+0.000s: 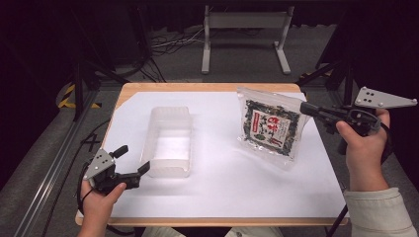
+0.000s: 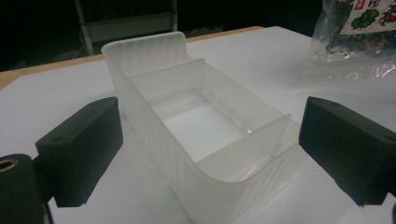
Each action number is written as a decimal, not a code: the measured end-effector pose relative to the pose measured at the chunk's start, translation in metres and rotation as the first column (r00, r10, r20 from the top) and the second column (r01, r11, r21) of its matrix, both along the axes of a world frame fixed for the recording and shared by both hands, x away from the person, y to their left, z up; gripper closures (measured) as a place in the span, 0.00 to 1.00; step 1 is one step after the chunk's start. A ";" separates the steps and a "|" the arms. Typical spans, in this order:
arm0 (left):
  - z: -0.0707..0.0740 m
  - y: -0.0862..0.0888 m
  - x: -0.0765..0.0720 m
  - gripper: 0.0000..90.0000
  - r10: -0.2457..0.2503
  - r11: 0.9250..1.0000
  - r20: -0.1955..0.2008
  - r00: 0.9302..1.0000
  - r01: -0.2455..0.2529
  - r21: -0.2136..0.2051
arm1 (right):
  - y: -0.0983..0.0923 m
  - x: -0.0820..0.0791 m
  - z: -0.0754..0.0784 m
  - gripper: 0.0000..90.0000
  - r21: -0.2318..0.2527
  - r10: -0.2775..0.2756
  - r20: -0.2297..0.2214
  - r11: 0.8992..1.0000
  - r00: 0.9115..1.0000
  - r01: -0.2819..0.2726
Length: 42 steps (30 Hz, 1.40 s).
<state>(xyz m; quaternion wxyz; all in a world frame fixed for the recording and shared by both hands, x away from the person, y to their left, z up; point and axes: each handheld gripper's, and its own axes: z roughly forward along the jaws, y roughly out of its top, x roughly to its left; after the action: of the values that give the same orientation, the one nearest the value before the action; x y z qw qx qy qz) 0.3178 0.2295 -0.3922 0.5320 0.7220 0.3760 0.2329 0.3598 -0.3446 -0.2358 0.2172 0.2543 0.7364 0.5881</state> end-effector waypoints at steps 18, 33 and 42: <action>0.045 -0.074 0.020 0.05 -0.214 0.974 0.045 0.976 0.216 -0.062 | 0.024 -0.001 0.020 1.00 0.018 0.100 0.039 0.995 0.994 -0.101; 0.067 -0.123 0.036 0.04 -0.307 0.945 0.079 0.948 0.314 -0.095 | 0.044 -0.011 0.027 1.00 0.019 0.185 0.071 0.982 0.980 -0.187; 0.074 -0.147 0.041 0.05 -0.377 0.915 0.094 0.921 0.387 -0.118 | 0.055 -0.013 0.026 1.00 0.027 0.233 0.076 0.971 0.969 -0.236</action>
<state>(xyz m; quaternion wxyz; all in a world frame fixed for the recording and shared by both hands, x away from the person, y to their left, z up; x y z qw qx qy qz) 0.3587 0.0827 -0.3184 0.6274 0.7355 0.2238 0.1237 0.3472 -0.2900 -0.2097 0.1682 0.1477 0.7423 0.6315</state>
